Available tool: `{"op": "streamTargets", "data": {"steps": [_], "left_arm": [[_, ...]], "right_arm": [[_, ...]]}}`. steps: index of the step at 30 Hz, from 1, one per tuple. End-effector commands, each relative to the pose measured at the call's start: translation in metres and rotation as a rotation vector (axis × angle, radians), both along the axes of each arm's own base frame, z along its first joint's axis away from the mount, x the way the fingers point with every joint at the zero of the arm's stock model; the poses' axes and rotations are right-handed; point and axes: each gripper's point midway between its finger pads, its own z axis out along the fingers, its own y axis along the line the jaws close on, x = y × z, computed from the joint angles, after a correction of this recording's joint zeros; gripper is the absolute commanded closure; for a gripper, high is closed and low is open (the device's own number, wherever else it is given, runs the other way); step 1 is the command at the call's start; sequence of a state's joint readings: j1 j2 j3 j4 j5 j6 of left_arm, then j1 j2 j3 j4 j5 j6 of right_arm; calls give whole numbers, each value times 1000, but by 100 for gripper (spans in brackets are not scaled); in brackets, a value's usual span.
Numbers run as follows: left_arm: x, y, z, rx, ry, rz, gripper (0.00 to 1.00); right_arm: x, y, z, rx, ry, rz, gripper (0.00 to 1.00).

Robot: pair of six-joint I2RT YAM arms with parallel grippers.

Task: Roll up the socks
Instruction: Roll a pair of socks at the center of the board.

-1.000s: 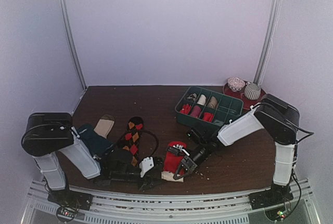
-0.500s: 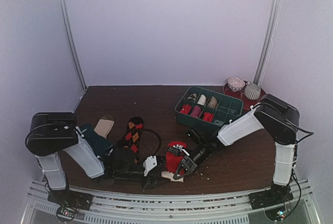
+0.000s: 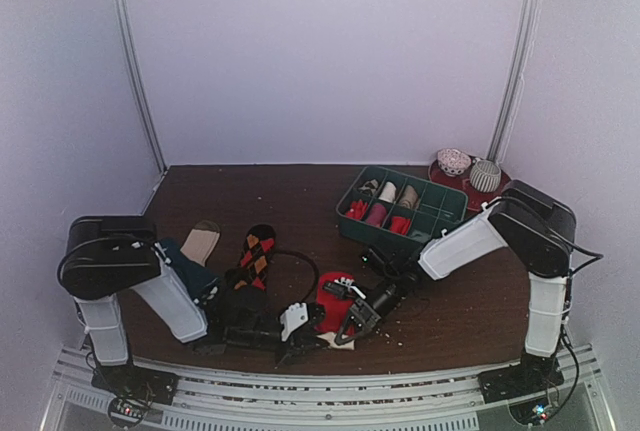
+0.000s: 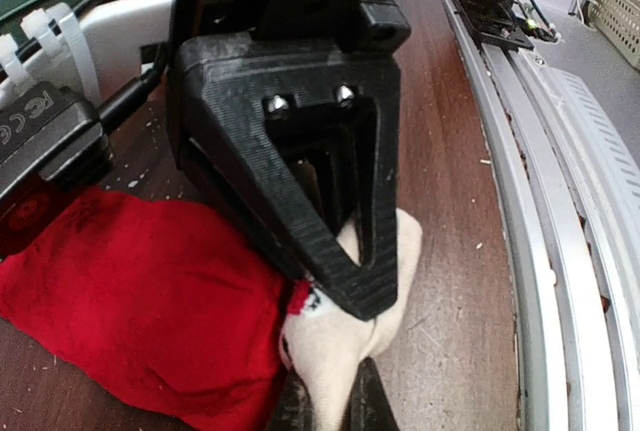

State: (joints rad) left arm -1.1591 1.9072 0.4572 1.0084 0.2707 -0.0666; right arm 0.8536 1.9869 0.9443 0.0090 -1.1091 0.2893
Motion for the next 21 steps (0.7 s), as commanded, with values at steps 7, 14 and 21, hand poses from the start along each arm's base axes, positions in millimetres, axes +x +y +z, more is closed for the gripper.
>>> {"op": "streamTargets", "data": {"steps": [7,14,21], "left_arm": [[-3,38,-61,344,429,154,100],[-10,63,-85,456,754,209,100],[-24,74,-102,520,884,202,100]], "right_arm": [[37,-3,41,59,-332,-108,61],[49,-23,79,172,-789,-156,56],[24,-18,55,139,-1094,47,53]]}}
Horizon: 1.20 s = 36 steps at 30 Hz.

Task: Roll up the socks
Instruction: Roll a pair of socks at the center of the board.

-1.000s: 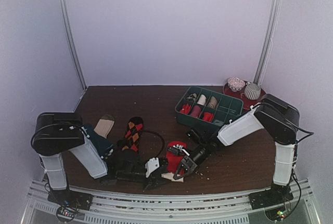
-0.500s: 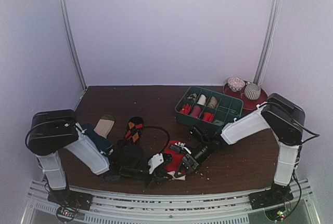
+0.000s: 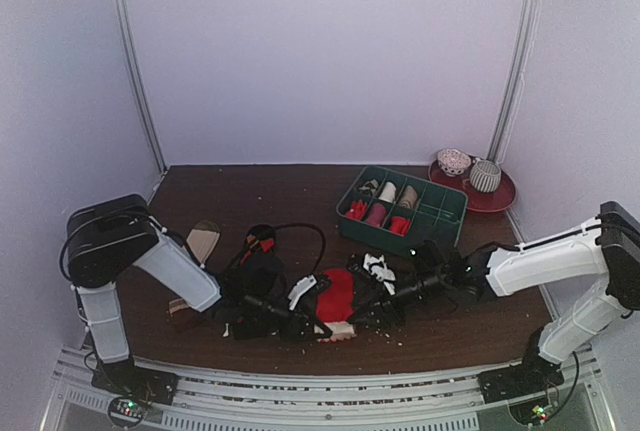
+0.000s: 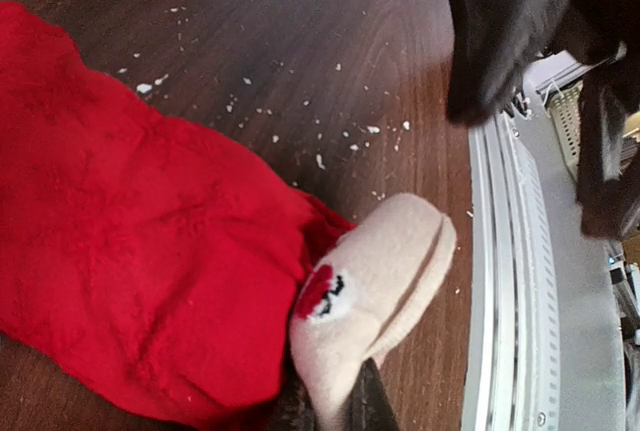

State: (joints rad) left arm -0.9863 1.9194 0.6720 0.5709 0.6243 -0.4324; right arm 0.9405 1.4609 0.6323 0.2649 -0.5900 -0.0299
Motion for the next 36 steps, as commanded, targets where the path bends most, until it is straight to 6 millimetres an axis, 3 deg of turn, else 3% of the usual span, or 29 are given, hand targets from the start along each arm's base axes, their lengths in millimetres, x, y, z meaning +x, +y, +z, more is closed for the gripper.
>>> {"op": "streamTargets", "data": {"steps": [1,13,18,21,23,28,32,34,36], "left_arm": [[-45,77,-94,422,305,47,100],[-45,81,-99,448,309,33,100],[-44,81,-98,444,301,29,100],[-37,80,-93,435,261,40,100],[-26,76,-83,415,194,50,85],[23,62,-26,320,-122,140,69],[60,54,48,149,-408,250,65],[63,48,88,-12,-528,266,60],[50,43,109,-128,-625,226,55]], "right_arm": [[0,6,-21,-96,-260,70,52],[-1,20,-62,-210,-270,154,53],[-1,15,-77,-254,-203,110,75],[-2,8,-91,-296,-130,61,81],[-6,6,-94,-286,-71,48,84],[-10,3,-85,-176,169,6,85],[-6,-5,-99,-161,420,-55,85],[-5,-9,-109,-183,530,-90,85],[-4,-14,-119,-207,656,-130,85]]}}
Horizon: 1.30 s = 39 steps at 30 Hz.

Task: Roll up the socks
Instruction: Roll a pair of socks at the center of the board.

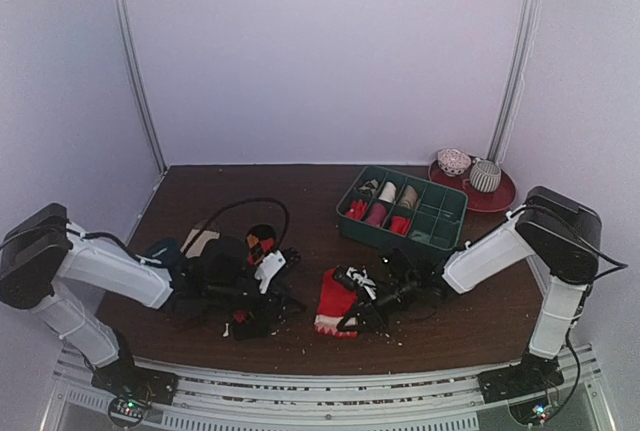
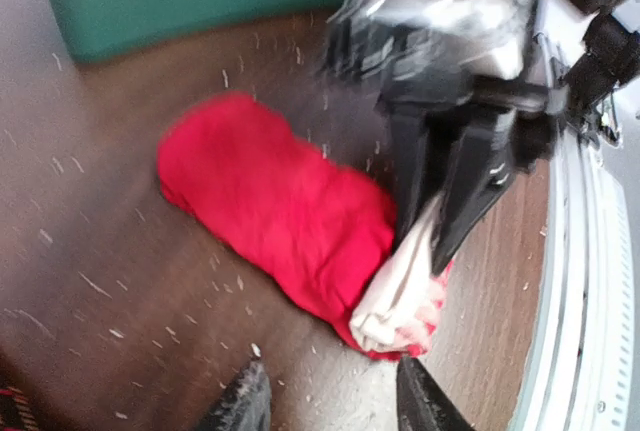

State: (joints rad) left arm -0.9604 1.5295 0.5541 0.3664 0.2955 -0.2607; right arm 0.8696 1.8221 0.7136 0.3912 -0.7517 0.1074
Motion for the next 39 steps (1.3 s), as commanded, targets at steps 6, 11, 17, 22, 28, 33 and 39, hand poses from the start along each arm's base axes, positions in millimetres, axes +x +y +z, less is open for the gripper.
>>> {"op": "streamTargets", "data": {"steps": [6,11,17,22,28,33,39], "left_arm": [[-16,-28,27,-142,-434,-155,50],[-20,-42,9,-161,-431,-200,49],[-15,-53,-4,-150,-440,-218,49],[-16,-56,-12,-136,-433,-233,49],[-18,-58,-31,-106,-390,-252,51],[-16,-62,-41,-82,-364,-251,56],[-13,-69,-51,-45,-289,-242,100]], "right_arm": [[-23,-35,-54,-189,572,-132,85],[-23,-39,-56,-253,590,-111,85],[-24,-39,-56,-273,595,-88,85],[-23,-38,-56,-273,600,-85,85],[-24,-38,-56,-272,600,-81,85],[-23,-37,-55,-268,600,-79,85],[-19,-35,-51,-255,569,-86,80]]}}
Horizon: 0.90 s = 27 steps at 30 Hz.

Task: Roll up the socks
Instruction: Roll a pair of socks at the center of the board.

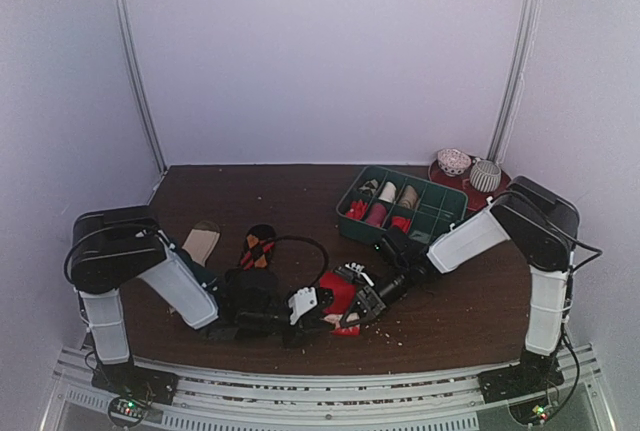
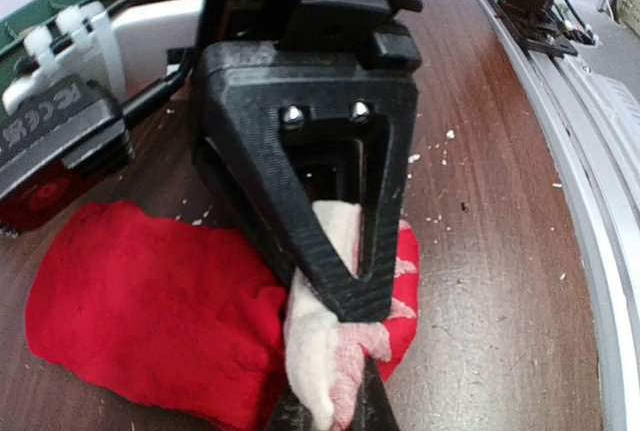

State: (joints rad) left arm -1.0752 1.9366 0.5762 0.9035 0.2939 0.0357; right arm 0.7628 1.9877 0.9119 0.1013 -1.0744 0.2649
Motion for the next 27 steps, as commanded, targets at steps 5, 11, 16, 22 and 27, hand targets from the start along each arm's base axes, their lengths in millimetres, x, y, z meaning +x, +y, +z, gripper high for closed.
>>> {"op": "streamTargets", "data": {"steps": [5,11,16,22,27], "left_arm": [[7,-3,-29,121,183,87,100],[-4,29,-59,216,494,180,100],[-21,57,-85,290,806,238,100],[-39,73,-105,378,970,244,100],[-45,81,-109,402,994,254,100]], "right_arm": [[-12,-26,-30,-177,11,-42,71],[16,-23,20,-70,-302,-100,65],[34,-30,75,72,-703,-181,62],[1,-19,77,78,-1105,27,57],[-3,-8,57,32,-1170,133,56]]}}
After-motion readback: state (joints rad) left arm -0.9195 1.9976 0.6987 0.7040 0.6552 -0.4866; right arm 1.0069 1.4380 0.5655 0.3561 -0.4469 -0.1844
